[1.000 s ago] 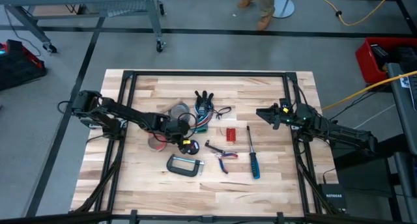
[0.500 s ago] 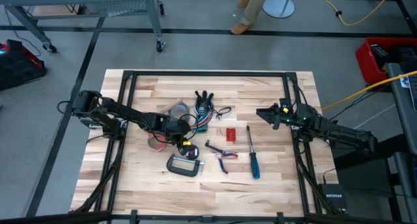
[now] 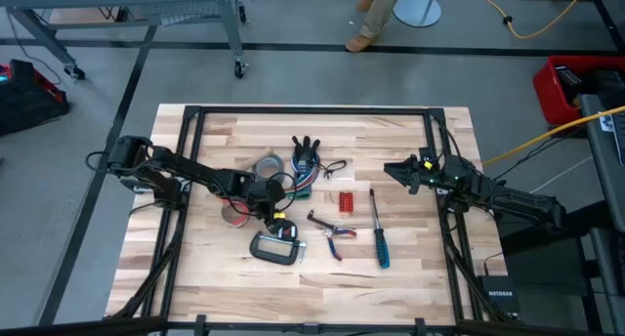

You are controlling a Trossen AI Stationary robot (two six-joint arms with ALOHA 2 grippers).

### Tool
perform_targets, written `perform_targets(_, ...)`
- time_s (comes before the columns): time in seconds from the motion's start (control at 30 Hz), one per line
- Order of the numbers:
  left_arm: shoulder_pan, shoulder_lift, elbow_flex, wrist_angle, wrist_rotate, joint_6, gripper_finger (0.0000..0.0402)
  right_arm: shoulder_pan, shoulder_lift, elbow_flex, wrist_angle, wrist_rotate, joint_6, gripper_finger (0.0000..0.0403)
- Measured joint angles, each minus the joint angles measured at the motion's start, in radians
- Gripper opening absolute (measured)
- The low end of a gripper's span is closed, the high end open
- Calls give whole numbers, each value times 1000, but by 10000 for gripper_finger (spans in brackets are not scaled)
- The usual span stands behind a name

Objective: Coil cords
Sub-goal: Uncoil the red wire from the black spool

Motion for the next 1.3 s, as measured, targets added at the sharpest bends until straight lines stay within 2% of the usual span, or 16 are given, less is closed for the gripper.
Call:
perform_targets(0.2, -1, 0, 0, 2, 65, -47, 126, 0, 0, 0, 0, 0, 0, 166)
perform_targets(0.4, -37, 7, 0, 48, 70, -93, 138, 0, 0, 0, 0, 0, 0, 166)
perform_targets(0.73, -57, 73, 0, 137, 68, -136, 114, 0, 0, 0, 0, 0, 0, 166)
perform_targets(1.07, -58, 94, 2, 274, 63, -70, 9, 0, 0, 0, 0, 0, 0, 166)
perform_targets(1.3, -54, 91, 1, 334, 46, -56, 2, 0, 0, 0, 0, 0, 0, 166)
